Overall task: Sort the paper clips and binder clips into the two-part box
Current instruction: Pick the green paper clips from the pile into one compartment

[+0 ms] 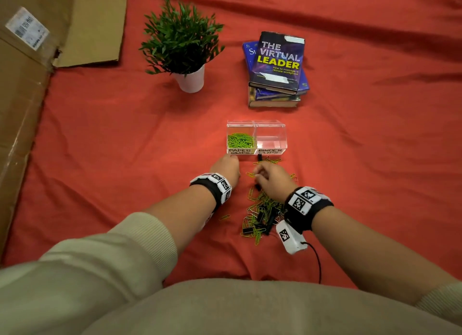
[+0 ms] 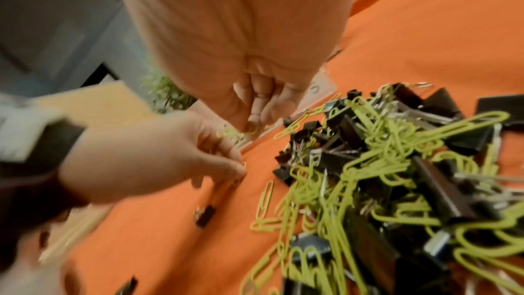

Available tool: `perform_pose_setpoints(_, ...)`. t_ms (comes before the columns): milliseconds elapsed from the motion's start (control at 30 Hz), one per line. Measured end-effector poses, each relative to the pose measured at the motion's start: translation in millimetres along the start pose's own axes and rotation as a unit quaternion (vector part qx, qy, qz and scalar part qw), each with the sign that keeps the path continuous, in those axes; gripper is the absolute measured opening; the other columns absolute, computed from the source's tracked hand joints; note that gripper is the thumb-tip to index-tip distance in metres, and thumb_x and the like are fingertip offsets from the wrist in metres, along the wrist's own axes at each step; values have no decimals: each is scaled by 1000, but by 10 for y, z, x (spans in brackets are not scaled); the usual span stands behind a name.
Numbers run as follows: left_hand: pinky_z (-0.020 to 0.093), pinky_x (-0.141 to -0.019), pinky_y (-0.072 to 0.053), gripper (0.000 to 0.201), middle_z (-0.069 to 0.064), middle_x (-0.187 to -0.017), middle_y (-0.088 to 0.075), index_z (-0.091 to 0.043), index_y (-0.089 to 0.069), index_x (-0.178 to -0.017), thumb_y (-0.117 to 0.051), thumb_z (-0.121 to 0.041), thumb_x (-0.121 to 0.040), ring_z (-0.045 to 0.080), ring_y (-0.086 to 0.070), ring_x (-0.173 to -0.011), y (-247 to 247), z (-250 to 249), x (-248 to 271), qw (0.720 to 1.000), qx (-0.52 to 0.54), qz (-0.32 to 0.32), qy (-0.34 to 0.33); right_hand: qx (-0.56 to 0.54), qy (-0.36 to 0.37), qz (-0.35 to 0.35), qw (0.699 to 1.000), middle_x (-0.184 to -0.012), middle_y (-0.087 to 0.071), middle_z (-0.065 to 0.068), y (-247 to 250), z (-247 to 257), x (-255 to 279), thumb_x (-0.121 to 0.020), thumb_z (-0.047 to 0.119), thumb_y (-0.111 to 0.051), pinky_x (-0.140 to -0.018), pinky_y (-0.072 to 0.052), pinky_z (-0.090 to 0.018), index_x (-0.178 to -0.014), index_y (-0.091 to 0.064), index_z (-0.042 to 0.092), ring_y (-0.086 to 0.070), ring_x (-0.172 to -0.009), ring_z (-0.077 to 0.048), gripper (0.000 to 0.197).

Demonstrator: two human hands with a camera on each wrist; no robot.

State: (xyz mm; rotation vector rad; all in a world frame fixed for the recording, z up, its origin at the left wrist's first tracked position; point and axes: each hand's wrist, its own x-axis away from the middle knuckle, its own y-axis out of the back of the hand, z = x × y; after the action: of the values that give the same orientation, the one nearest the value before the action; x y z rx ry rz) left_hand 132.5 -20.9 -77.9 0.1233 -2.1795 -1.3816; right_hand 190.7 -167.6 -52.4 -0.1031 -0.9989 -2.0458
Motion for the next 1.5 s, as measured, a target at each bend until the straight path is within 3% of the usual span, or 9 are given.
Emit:
perform_pose_setpoints(100, 43, -92, -49, 21, 14, -117, -57, -6, -60, -108, -54, -14, -89, 34, -57, -108, -23, 20, 7, 1000, 9, 11, -4, -101, -71, 33, 992, -75, -55, 0, 145, -19, 22, -94, 6, -46, -46, -38, -15, -103, -60, 16, -45, -57, -12, 20)
perform_pose_setpoints(400, 31, -78, -42, 19, 14, -104, -64, -8, -52, -105, -48, -6, -86, 31, -59, -95, 8, 128, 432, 988, 135, 53, -46, -306, -147, 88, 937, -68, -53, -10, 63, 60, 14, -81, -9, -33, -50, -41, -27, -74, -54, 7, -50, -56, -20, 27)
perform_pose_setpoints(533, 33, -83, -43, 17, 14, -109, -64, -9, -52, -106, -42, -12, -92, 31, -59, -100, -67, 264, 638, 989, 99, 100, -51, -15, -31, 82, 996, -70, -59, -1, -35, 58, -41, -87, 14, -52, -61, -45, -28, -80, -58, 12, -56, -65, -17, 9)
perform_pose_setpoints(700, 35, -82, -47, 20, 10, -107, -65, -14, -56, -100, -55, -31, -90, 29, -61, -100, -206, 372, 846, 987, -5, 138, -82, 266, 100, 126, 950, -101, -62, -8, -156, -56, -74, -77, 19, -63, -84, -48, -34, -97, -57, 10, -56, -98, -26, 23)
perform_pose_setpoints(967, 34, -83, -47, 17, 11, -111, -63, -13, -58, -101, -56, -26, -90, 29, -60, -104, -290, 350, 932, 987, -41, 136, -81, 393, 145, 140, 897, -113, -59, -11, -233, -101, -8, -88, 31, -58, -93, -44, -40, -106, -54, 9, -50, -111, -28, 29)
perform_pose_setpoints(1167, 39, -86, -46, 22, 17, -113, -60, -6, -54, -105, -46, -22, -91, 35, -59, -104, -312, 347, 940, 984, -63, 137, -93, 446, 123, 113, 879, -122, -52, -16, -384, -140, 147, -95, 16, -36, -96, -39, -39, -118, -46, 1, -47, -113, -32, 29)
perform_pose_setpoints(1300, 36, -83, -46, 14, 15, -105, -65, -7, -54, -98, -50, -17, -89, 33, -61, -99, -233, 361, 888, 989, 24, 124, -76, 349, 91, 136, 923, -114, -55, -18, -411, -49, 186, -96, 17, -39, -93, -40, -39, -110, -51, 0, -51, -110, -32, 26)
perform_pose_setpoints(1400, 30, -81, -44, 15, 14, -102, -66, -7, -56, -101, -51, -9, -87, 29, -61, -96, -138, 337, 830, 988, 111, 97, -48, 153, 42, 130, 979, -94, -65, -12, -255, 3, 189, -93, 20, -49, -78, -48, -34, -89, -58, 8, -62, -89, -26, 15)
perform_pose_setpoints(1500, 22, -71, -37, 22, 14, -103, -66, -6, -58, -107, -47, -4, -88, 29, -61, -94, -70, 265, 759, 982, 166, 83, -26, -57, -28, 126, 990, -82, -68, -4, -4, 11, 176, -88, 14, -59, -63, -47, -25, -83, -66, 7, -58, -66, -12, 10)
